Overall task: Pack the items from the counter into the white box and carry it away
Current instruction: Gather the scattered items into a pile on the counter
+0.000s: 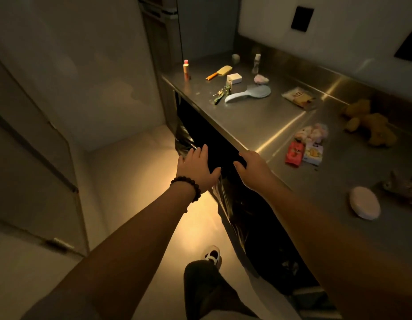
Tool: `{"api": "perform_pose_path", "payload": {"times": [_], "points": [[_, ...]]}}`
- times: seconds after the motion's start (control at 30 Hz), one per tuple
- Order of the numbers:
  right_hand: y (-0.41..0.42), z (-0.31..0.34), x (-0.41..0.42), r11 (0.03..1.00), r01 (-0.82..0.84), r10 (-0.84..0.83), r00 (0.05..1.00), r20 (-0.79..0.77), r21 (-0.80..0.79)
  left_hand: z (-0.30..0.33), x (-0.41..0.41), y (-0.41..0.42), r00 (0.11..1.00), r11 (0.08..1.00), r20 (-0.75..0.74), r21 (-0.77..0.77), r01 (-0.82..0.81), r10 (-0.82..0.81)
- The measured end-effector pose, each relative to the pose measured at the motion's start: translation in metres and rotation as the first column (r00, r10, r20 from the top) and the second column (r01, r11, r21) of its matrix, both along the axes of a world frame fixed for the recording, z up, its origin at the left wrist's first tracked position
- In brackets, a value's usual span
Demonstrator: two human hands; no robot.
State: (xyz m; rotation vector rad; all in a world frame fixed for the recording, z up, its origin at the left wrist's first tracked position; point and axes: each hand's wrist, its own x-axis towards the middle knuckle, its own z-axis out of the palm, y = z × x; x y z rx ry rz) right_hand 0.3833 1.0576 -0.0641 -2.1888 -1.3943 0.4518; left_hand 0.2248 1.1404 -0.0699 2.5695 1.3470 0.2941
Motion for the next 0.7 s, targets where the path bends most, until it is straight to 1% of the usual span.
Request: {"api": "perform_pose_path", "payload": {"times": [0.2, 0.33, 0.5, 0.7], "points": [[0.111, 0.006, 0.089, 0.991, 0.13, -0.13, 0.991, 0.001, 0.026, 0.019, 0.089, 0.121, 0.991, 0.991, -0.014, 0.019, 0.13, -0.13], [0.162, 0.018, 0.139, 0.974, 0.221, -0.221, 0.975, -0.003, 0.044, 0.033, 0.151, 0.186, 0.975, 0.976, -0.046, 0.025, 0.218, -0.216], [0.185, 0.018, 0.186, 0.941, 0.339, -0.339, 0.941, -0.013, 0.012, 0.036, 0.216, 0.226, 0.939, 0.939, -0.037, 0.024, 0.342, -0.341], [0.185, 0.017, 0.224, 0.882, 0.47, -0.471, 0.882, -0.003, -0.03, 0.033, 0.274, 0.253, 0.881, 0.882, -0.052, 0.004, 0.471, -0.47]]}}
